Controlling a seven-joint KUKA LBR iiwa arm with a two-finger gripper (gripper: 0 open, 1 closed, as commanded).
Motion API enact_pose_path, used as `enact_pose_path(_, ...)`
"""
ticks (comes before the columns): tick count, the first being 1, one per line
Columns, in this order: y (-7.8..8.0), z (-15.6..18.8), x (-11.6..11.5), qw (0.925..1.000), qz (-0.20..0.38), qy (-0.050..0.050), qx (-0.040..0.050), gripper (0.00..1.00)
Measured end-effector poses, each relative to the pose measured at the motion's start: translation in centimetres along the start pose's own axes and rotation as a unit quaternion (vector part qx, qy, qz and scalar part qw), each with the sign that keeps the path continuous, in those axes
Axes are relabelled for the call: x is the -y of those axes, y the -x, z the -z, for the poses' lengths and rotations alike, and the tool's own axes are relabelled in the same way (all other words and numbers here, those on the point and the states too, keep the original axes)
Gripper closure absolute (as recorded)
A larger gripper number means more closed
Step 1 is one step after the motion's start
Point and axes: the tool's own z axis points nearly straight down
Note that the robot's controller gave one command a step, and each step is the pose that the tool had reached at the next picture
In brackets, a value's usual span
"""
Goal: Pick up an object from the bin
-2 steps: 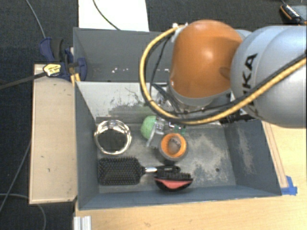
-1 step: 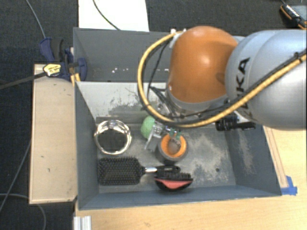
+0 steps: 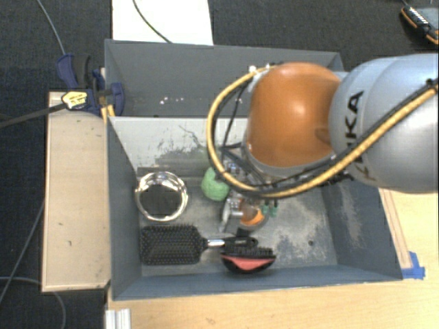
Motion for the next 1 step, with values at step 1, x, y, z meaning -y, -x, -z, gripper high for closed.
enact_pose_path(1, 3.11, 13.68, -1.47, 0.9933, -0.115, 0.003, 0.0055, 1.0)
